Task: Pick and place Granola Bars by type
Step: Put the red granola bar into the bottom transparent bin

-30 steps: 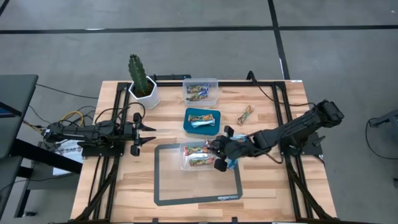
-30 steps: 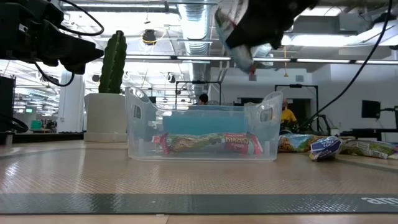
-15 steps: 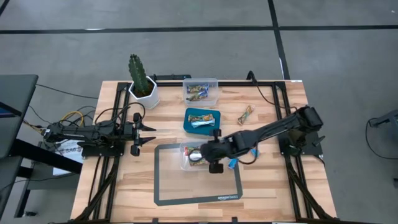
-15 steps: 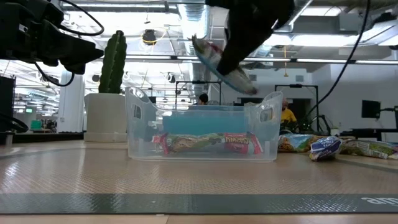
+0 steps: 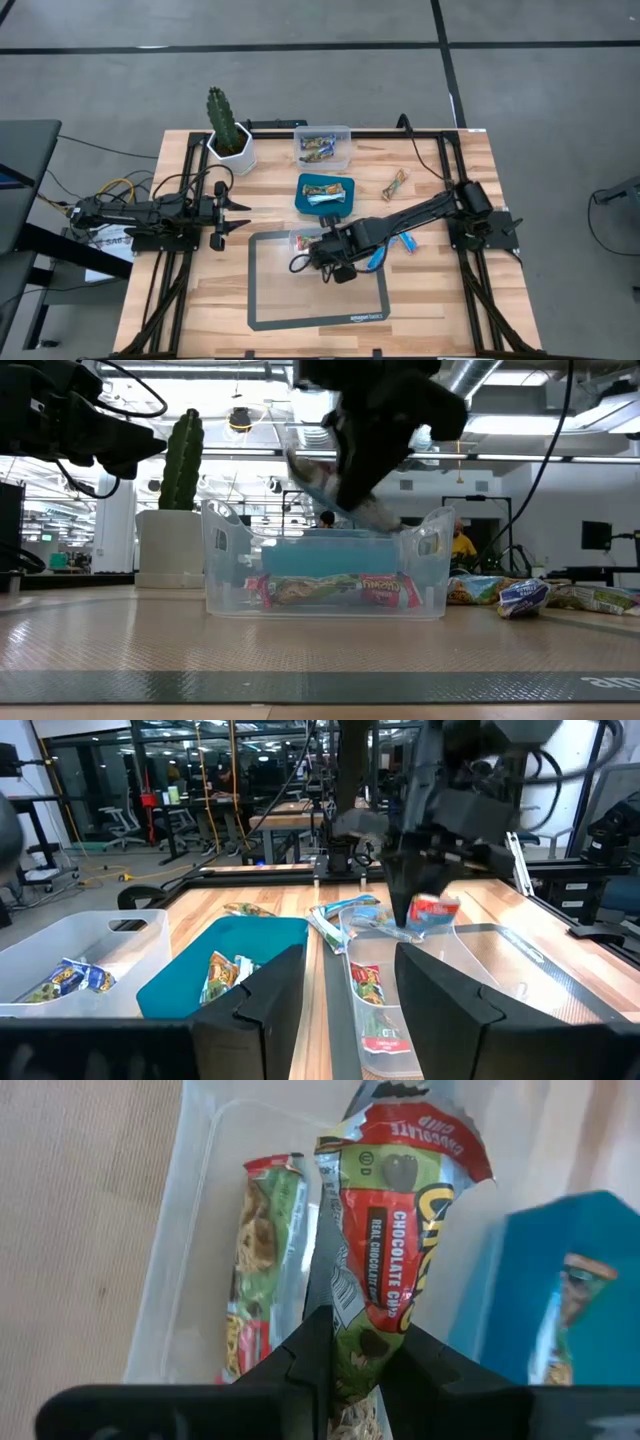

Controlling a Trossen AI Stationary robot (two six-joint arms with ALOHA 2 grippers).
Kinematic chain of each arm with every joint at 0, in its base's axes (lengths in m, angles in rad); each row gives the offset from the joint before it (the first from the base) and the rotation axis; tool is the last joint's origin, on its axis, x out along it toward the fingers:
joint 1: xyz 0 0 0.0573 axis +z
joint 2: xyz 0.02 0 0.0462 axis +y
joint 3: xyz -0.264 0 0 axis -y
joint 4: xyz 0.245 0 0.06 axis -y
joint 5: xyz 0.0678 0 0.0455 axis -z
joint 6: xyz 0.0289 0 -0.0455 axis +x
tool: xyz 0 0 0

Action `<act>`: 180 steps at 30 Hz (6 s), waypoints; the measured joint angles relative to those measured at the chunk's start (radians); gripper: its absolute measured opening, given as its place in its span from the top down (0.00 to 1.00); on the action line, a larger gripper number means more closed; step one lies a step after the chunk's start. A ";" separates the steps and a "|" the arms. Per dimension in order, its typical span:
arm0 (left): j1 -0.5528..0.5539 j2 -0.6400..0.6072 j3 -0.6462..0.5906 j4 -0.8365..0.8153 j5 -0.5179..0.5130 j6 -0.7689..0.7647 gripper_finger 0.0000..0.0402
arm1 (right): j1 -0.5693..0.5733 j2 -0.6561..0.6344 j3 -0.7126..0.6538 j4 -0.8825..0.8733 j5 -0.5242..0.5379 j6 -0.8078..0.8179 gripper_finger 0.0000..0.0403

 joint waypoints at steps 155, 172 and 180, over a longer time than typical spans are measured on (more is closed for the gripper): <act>0.000 0.000 0.000 0.000 0.000 0.000 0.62 | -0.004 -0.650 -0.840 0.755 0.058 0.624 0.95; 0.000 0.000 0.000 0.000 0.000 0.000 0.62 | -0.003 -0.349 -0.412 0.492 -0.035 0.255 0.94; 0.000 0.000 0.000 0.000 0.000 0.000 0.62 | -0.004 -0.196 -0.208 0.203 -0.060 0.206 0.94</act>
